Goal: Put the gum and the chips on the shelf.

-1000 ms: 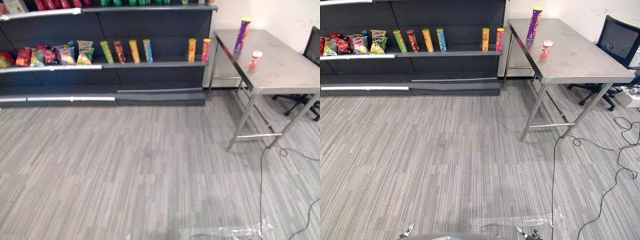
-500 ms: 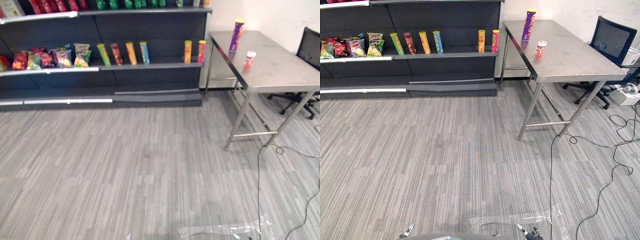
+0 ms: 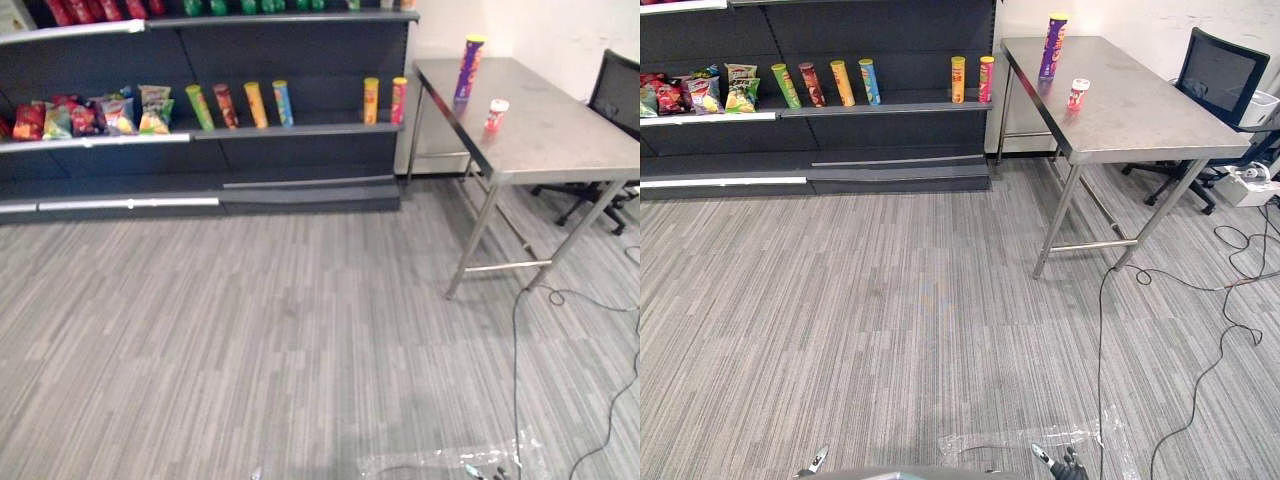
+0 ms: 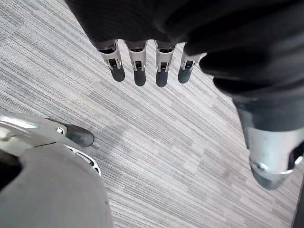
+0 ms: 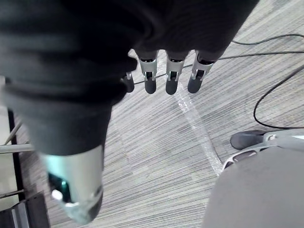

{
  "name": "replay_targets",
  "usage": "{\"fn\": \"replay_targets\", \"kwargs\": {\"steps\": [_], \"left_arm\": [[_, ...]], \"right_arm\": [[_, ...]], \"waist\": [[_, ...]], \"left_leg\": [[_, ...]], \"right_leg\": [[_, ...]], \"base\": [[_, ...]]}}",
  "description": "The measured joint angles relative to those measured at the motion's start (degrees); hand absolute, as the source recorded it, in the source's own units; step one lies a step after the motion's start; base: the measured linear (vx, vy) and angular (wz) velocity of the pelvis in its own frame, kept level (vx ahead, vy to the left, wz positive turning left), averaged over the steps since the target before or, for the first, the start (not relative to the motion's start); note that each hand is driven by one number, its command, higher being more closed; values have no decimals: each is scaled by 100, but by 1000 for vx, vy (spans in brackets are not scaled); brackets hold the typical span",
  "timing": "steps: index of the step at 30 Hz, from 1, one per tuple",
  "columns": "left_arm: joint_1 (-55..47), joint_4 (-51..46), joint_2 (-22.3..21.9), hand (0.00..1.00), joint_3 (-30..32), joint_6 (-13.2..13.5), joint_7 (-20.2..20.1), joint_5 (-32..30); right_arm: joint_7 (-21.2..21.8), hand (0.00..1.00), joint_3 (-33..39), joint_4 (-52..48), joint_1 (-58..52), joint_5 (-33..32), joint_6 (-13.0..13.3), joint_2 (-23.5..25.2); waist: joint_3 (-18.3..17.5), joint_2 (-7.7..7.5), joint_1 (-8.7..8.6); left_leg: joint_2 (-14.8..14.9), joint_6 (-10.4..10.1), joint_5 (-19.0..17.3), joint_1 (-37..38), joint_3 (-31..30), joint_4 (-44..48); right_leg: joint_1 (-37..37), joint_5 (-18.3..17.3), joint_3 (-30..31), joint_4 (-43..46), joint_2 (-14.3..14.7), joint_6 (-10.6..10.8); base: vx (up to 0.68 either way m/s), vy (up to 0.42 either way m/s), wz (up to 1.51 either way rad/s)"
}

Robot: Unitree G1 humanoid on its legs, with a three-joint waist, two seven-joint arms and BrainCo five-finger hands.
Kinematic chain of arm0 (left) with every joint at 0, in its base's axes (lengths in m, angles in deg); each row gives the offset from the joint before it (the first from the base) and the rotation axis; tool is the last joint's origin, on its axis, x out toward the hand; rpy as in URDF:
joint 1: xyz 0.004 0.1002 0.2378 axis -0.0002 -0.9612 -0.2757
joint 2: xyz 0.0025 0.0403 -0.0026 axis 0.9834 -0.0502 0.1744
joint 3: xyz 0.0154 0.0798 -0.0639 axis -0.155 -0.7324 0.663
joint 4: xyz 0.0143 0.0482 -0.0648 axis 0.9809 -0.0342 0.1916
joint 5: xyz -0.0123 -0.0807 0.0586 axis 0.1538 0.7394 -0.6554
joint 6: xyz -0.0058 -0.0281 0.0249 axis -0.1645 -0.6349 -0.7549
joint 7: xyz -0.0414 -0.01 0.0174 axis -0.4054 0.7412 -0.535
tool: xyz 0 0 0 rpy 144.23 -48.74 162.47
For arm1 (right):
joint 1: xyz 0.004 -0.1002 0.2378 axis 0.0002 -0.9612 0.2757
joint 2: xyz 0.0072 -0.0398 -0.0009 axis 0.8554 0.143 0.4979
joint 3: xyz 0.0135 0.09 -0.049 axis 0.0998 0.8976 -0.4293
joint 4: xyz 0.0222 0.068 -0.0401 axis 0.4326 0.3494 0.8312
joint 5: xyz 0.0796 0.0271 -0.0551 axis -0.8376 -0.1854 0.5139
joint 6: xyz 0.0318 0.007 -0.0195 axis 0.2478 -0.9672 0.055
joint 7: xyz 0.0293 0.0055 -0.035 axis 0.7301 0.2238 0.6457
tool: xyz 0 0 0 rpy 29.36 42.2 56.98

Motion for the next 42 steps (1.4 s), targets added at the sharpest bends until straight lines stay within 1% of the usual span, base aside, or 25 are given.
{"fn": "replay_targets", "kwargs": {"steps": [4, 6, 7, 8, 9, 11, 13, 14, 17, 20, 22, 23, 26, 27, 29, 31, 33, 34, 35, 36, 38, 39, 40, 41, 42], "left_arm": [[3, -8, 15, 0, 0, -73, -88, 134], [40, -6, 62, 0, -12, -158, -195, 345], [112, -17, 96, 0, 35, -188, -294, 548], [119, -24, 102, 0, 39, -185, -303, 568], [134, -42, 138, 0, 47, -181, -330, 702], [155, -123, 141, 0, 82, -185, -424, 965], [159, -130, 73, 0, 143, -147, -594, 1270], [138, -132, 64, 0, 198, -102, -669, 1398], [123, -172, -2, 0, 205, 37, -719, 1355], [95, -177, -110, 0, 274, 58, -702, 1317], [22, -168, -197, 0, 295, 51, -655, 1314], [-16, -119, -189, 0, 311, 52, -577, 1317], [-60, -110, -57, 0, 308, -9, -535, 1244], [-22, -113, -3, 0, 296, -84, -568, 1064], [-1, -108, 21, 0, 301, -136, -582, 935], [-2, -108, 31, 0, 313, -132, -578, 906], [-9, -88, 56, 0, 308, -170, -567, 799], [-31, -98, 81, 0, 297, -215, -575, 656], [-54, -119, 94, 0, 289, -253, -578, 621], [-60, -119, 97, 0, 289, -271, -572, 602], [-74, -128, 131, 0, 287, -333, -527, 516], [-75, -127, 120, 0, 276, -342, -514, 516], [-71, -123, 102, 0, 252, -350, -501, 515], [-68, -119, 76, 0, 231, -349, -494, 508], [-61, -114, 70, 0, 236, -342, -495, 505]], "right_arm": [[45, 0, -108, -22, 8, -17, 79, -23], [273, 0, -158, -43, 83, -153, -114, -46], [539, 0, -219, -40, 160, -304, -208, -66], [576, 0, -224, -40, 171, -304, -220, -69], [696, 0, -245, -42, 206, -301, -228, -60], [778, 0, -339, -43, 209, -301, -228, -81], [768, 0, -409, -59, 244, -304, -260, -153], [753, 0, -409, -72, 244, -317, -320, -165], [744, 0, -327, -99, 246, -346, -362, -212], [799, 0, -194, -169, 165, -339, -353, -242], [808, 0, -171, -205, 117, -343, -345, -299], [805, 0, -169, -200, 102, -342, -350, -271], [779, 0, -74, -209, 127, -227, -347, -130], [767, 0, 22, -196, 103, -223, -344, -72], [749, 0, 52, -191, 72, -208, -330, -26], [715, 0, 76, -199, 53, -29, -262, -18], [671, 0, 79, -227, 17, -13, -147, -6], [653, 0, 73, -231, -16, -25, -69, 16], [631, 0, 60, -242, -21, -33, -22, 13], [610, 0, 53, -242, -32, -54, 20, 5], [543, 0, -10, -262, -17, -254, 157, 4], [538, 0, -25, -288, -11, -310, 177, -2], [535, 0, -68, -351, -12, -384, 212, -25], [521, 0, -166, -476, -42, -507, 263, -57], [511, 0, -233, -501, -45, -515, 359, -63]], "waist": [[24, -12, 0], [97, -47, -10], [239, -78, -6], [266, -87, -3], [355, -131, 5], [427, -148, 16], [545, -82, 47], [603, -93, 77], [641, -44, 130], [728, 116, 73], [780, 254, 18], [783, 260, 20], [664, 26, 20], [643, -29, 17], [574, -79, 23], [533, -125, 72], [457, -159, 92], [425, -185, 86], [398, -156, 77], [387, -130, 59], [395, -139, 21], [408, -107, 16], [438, -48, -7], [476, 20, -48], [490, 30, -76]], "left_leg": [[10, 9, 6, -74, -4, 6], [33, 21, -101, -271, -19, 312], [117, 7, -433, -635, -17, 1112], [141, -10, -504, -712, -7, 1278], [233, -81, -649, -1021, 29, 1980], [417, -117, -631, -1646, 69, 3299], [645, -349, -425, -2158, 52, 4506], [648, -231, -647, -2202, 20, 4530], [663, -267, -785, -2228, -33, 3567], [717, -481, -340, -2287, -475, 2050], [911, -643, -211, -2297, -589, 1871], [842, -540, -11, -2258, -444, 2151], [442, -56, -422, -2408, -168, 2749], [302, 26, -664, -2465, -149, 2990], [118, 133, -849, -2440, -100, 3061], [-83, 162, -889, -2250, 25, 2865], [-226, 256, -888, -1965, 88, 2550], [-308, 368, -886, -1714, 87, 2320], [-366, 478, -865, -1436, 61, 2118], [-365, 541, -875, -1338, 55, 2056], [-286, 639, -942, -924, -8, 1771], [-229, 639, -952, -794, -9, 1673], [-115, 614, -1002, -618, -9, 1558], [45, 574, -1104, -437, -6, 1481], [155, 490, -1201, -298, -13, 1441]], "right_leg": [[-144, -78, -12, 200, -16, -74], [-356, -254, -25, 575, -76, -110], [-564, -484, -44, 1004, -146, -150], [-595, -521, -51, 1071, -150, -157], [-637, -697, -68, 1227, -169, -202], [-625, -785, -77, 1343, -196, -214], [-495, -880, 18, 1460, -184, -259], [-431, -913, 114, 1474, -222, -256], [-421, -927, 418, 1471, -354, -233], [-395, -1033, 599, 1463, -528, -58], [-249, -1143, 752, 1435, -548, 131], [-93, -1211, 921, 1409, -690, 261], [-54, -1208, 1118, 1546, -1151, 288], [-118, -1178, 1151, 1713, -1289, 339], [-246, -1034, 1253, 1988, -1472, 558], [-591, -881, 1307, 2682, -1671, 601], [-1081, -478, 1320, 3662, -1854, 444], [-1377, -50, 1134, 4327, -2043, 109], [-1577, 399, 1038, 4879, -2188, 15], [-1689, 322, 1008, 5157, -2181, 25], [-2135, -789, 461, 5870, -1853, 25], [-2231, -1005, 286, 5802, -1678, 22], [-2363, -1215, 2, 5554, -1412, -34], [-2575, -1277, -306, 4999, -1092, -140], [-2844, -1219, -377, 4285, -867, -100]], "base": [[-35, -10, 1], [-44, -18, 6], [-44, -18, 9], [-80, -28, 17], [-60, -17, 17], [-70, -42, 12], [-9, 0, -14], [27, 57, -29], [80, 136, -48], [182, 295, -33], [263, 388, -29], [340, 412, -38], [370, 379, -19], [281, 290, 8], [276, 259, 7], [286, 191, -12], [300, 146, -9], [333, 104, 7], [339, 89, 7], [350, 63, 9], [338, 12, 0], [334, -44, -10], [339, -83, -5], [406, -117, 3], [270, -88, 9]]}}
